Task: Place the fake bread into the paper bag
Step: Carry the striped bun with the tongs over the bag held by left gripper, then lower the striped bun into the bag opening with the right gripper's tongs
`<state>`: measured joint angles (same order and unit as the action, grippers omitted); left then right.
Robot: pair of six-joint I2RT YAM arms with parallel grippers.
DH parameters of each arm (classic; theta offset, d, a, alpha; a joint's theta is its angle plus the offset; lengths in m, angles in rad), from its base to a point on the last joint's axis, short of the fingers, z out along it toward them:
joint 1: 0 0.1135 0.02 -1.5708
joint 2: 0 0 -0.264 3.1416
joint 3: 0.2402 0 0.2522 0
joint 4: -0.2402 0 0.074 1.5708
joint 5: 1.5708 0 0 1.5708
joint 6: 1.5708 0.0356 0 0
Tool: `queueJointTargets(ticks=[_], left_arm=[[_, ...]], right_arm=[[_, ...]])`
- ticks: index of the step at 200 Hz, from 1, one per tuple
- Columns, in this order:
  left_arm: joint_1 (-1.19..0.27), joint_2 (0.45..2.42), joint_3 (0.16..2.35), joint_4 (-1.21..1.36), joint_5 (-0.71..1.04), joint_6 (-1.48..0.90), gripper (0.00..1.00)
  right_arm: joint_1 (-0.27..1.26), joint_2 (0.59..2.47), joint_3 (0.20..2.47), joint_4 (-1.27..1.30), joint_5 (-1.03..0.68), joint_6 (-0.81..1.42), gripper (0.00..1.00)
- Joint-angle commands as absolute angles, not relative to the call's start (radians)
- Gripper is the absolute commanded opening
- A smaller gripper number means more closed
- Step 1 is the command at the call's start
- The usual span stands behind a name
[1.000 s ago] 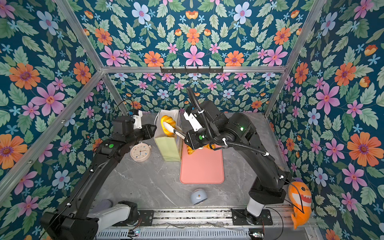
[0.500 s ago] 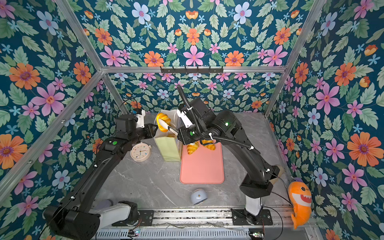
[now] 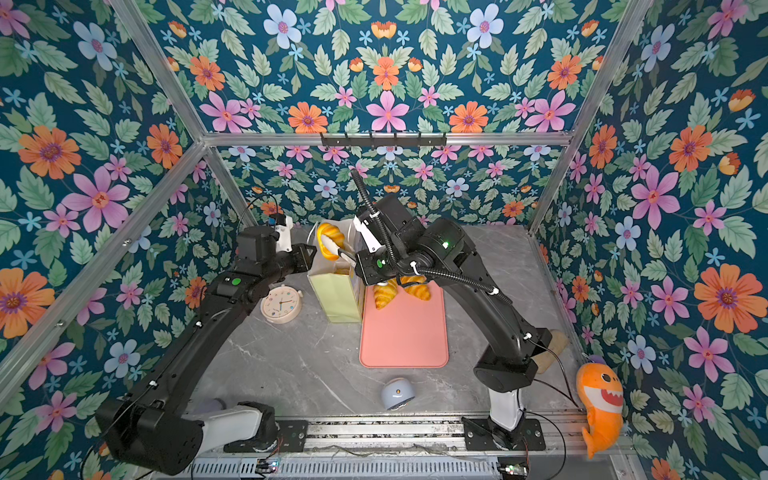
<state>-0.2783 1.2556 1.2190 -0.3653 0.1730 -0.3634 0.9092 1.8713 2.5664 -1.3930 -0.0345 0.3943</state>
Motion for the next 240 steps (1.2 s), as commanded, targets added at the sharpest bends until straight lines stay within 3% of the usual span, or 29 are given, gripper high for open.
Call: queueJointTargets(ticks=[1, 37, 125, 240], left_arm=[[-0.278, 1.267, 1.217, -0.322, 0.162, -0.364, 0.32], [-0.278, 1.278, 1.211, -0.309, 0.176, -0.377, 0.19], [-0.277, 1.256, 1.187, -0.280, 0.189, -0.407, 0.08], [-0.278, 1.253, 1.184, -0.264, 0.213, -0.431, 0.07]], right_arm=[[0.909, 1.876, 2.572, -1.373, -0.017, 0.398, 0.31], [0.908, 1.891, 2.575, -1.367, -0.010, 0.406, 0.31], [0.910, 1.964, 2.621, -1.374, 0.018, 0.432, 0.31], [0.941, 2.039, 2.680, -1.430, 0.144, 0.431, 0.31]])
